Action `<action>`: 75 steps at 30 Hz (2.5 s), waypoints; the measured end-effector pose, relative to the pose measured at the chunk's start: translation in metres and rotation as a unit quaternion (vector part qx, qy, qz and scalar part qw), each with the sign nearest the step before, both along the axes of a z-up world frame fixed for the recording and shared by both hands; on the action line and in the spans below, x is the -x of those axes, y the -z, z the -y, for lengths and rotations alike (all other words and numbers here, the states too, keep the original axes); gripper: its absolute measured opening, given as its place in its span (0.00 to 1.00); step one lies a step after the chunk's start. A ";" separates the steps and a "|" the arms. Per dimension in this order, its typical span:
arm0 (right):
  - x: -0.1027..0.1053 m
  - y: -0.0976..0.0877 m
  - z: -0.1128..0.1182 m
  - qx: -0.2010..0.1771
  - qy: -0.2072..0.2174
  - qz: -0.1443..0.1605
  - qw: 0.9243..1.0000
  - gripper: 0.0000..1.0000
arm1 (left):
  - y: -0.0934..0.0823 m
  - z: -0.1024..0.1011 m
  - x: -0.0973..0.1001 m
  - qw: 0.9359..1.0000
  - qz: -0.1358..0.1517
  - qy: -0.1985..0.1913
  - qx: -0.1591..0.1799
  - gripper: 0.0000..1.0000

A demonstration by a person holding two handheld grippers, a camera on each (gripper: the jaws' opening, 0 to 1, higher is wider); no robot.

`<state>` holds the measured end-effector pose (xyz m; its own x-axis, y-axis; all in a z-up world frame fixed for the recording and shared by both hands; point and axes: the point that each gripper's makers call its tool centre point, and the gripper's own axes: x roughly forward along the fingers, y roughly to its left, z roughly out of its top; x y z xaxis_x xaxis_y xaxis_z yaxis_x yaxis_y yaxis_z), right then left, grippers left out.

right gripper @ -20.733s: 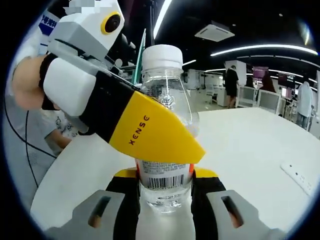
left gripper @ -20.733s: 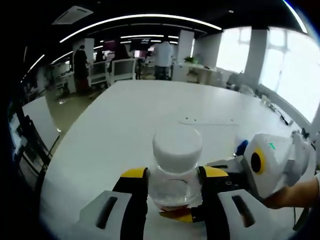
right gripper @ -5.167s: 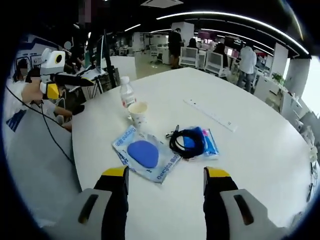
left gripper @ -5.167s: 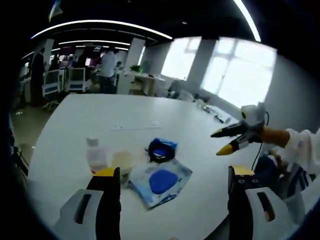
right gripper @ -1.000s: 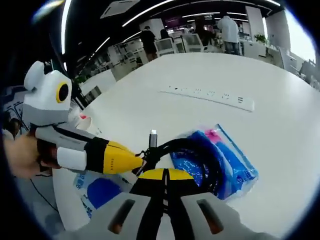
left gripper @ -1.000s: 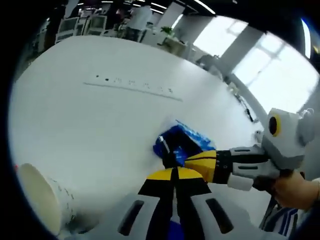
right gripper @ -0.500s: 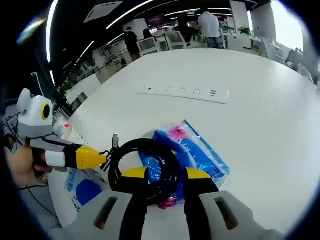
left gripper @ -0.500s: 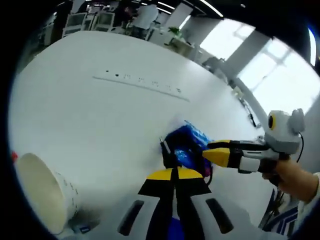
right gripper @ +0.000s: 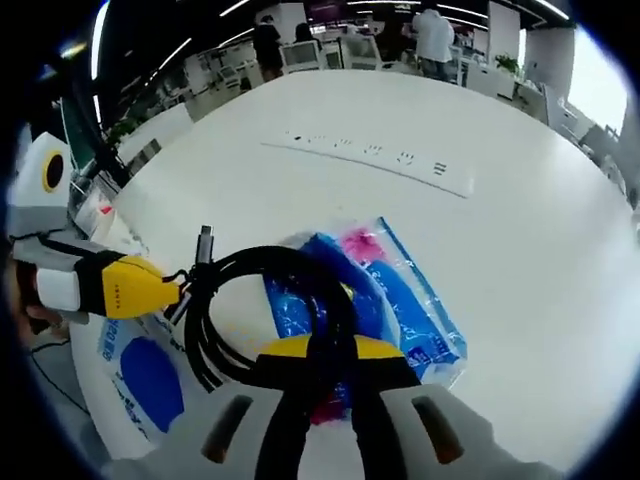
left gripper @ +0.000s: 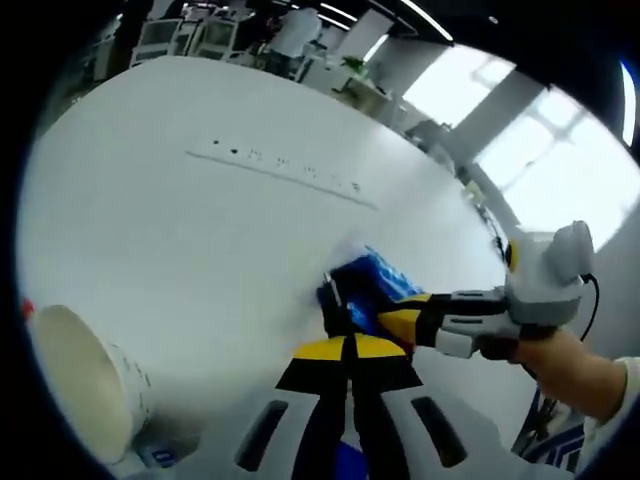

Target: Arrange the tabletop items into an orderly group along one side of the table until the central work area is clear of visible clutter.

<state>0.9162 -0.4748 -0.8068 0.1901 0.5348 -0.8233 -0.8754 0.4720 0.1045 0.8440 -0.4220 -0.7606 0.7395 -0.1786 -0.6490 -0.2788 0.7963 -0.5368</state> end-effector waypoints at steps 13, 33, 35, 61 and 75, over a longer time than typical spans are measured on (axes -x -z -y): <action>-0.008 -0.014 0.001 -0.080 0.072 -0.029 0.994 0.00 | 0.001 0.004 0.010 1.000 -0.005 -0.002 0.011 0.00; -0.007 -0.094 0.018 -0.145 0.097 -0.018 0.985 0.00 | -0.064 0.018 0.005 0.999 0.034 0.012 0.002 0.00; -0.005 -0.101 0.021 -0.151 0.100 -0.017 0.983 0.00 | -0.073 0.020 0.005 0.999 0.039 0.016 -0.002 0.00; 0.015 -0.154 0.087 -0.176 0.117 0.001 0.977 0.00 | -0.115 0.084 0.026 0.996 0.054 0.068 0.007 0.00; 0.033 -0.123 0.144 -0.150 0.142 -0.015 0.978 0.00 | -0.086 0.138 0.039 0.993 0.031 0.109 0.022 0.00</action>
